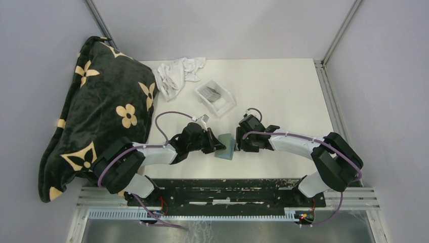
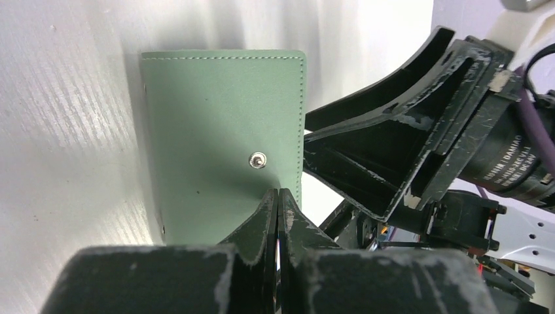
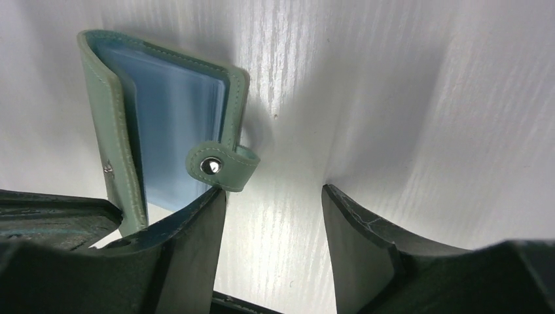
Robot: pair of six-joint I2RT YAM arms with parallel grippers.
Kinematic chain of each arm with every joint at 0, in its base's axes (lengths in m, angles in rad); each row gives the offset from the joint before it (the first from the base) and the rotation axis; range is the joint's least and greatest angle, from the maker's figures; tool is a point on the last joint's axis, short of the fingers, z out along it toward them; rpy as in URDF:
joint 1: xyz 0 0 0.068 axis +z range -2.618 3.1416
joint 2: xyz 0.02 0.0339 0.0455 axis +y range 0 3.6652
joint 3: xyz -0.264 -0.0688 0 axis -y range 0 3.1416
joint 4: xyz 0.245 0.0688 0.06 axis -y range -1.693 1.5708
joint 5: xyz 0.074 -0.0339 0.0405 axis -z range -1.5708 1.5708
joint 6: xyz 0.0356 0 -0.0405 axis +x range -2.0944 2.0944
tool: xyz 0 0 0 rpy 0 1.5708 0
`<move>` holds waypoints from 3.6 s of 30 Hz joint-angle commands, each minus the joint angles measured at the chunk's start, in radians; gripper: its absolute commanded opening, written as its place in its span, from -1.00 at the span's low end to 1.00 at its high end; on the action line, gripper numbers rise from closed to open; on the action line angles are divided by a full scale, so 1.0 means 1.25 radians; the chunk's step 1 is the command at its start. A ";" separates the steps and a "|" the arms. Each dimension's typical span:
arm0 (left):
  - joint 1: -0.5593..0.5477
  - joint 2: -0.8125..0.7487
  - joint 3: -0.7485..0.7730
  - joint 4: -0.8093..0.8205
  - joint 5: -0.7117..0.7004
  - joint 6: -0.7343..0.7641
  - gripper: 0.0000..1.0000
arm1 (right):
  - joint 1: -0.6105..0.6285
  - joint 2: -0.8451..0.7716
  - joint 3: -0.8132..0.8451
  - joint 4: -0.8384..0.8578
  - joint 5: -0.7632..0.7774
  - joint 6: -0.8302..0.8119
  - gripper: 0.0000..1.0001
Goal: Put the credit cards into the card holder
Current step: Close the card holder at the center of the board.
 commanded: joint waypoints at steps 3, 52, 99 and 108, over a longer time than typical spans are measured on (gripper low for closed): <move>-0.004 0.038 0.052 -0.006 0.024 -0.003 -0.92 | -0.002 -0.010 0.044 -0.042 0.072 -0.042 0.25; -0.078 0.141 0.221 -0.371 -0.091 0.133 -0.94 | 0.020 0.098 0.287 -0.229 0.071 -0.066 0.01; -0.079 0.161 0.232 -0.368 -0.074 0.158 -0.94 | 0.081 0.197 0.402 -0.338 0.127 -0.070 -0.62; -0.078 0.162 0.235 -0.367 -0.072 0.162 -0.94 | 0.083 0.199 0.406 -0.346 0.133 -0.072 -0.85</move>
